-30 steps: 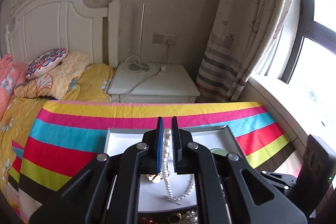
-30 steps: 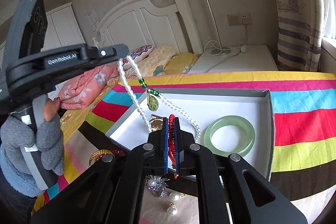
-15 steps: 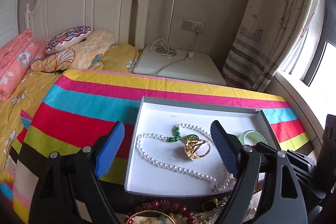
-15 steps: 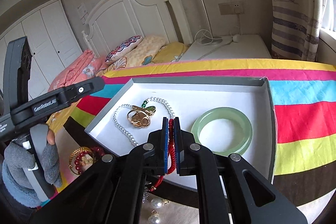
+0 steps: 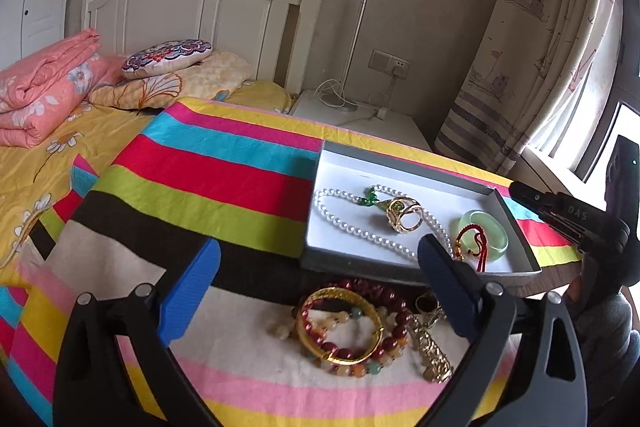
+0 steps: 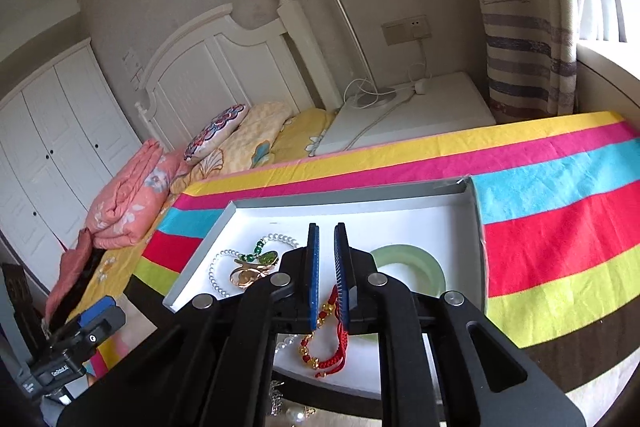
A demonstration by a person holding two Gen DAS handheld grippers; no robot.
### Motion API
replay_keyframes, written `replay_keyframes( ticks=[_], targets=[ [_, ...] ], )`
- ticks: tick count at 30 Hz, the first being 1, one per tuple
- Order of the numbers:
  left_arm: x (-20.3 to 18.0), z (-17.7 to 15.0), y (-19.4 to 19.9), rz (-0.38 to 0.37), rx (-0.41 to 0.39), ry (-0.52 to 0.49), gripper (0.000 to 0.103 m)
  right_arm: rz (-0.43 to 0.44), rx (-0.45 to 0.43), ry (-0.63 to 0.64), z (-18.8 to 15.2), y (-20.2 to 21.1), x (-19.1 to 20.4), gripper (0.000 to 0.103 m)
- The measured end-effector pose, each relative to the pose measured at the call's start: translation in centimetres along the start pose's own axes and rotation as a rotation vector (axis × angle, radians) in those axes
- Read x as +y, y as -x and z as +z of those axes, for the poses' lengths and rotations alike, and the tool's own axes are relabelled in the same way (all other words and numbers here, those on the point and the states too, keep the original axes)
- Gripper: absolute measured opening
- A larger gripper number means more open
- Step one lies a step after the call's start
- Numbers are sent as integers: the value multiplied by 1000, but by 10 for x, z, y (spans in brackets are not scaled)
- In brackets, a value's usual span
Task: Organize jewelry
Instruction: 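Lower both pieces into the tray and open both tools, then grasp the gold bangle with the left tool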
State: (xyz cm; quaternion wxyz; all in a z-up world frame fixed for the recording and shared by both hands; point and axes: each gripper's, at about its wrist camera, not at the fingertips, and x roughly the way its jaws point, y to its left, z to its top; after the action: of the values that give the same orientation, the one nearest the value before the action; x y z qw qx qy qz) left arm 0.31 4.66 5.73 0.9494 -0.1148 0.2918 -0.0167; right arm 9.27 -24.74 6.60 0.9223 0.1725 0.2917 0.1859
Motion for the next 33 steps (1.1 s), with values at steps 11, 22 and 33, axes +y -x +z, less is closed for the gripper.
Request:
replay_keyframes(
  ticks=[11,22,33],
  targets=[
    [56,-35,26,-1,54,157,100,88,-68,42,-40,58,5,90],
    [31,-45,21,-62,94,71,99,72,-45,140,-82,80,29,90],
    [6,-36,-16,-79,223,48,58,77,-37,133,-83,78,29,91]
  ],
)
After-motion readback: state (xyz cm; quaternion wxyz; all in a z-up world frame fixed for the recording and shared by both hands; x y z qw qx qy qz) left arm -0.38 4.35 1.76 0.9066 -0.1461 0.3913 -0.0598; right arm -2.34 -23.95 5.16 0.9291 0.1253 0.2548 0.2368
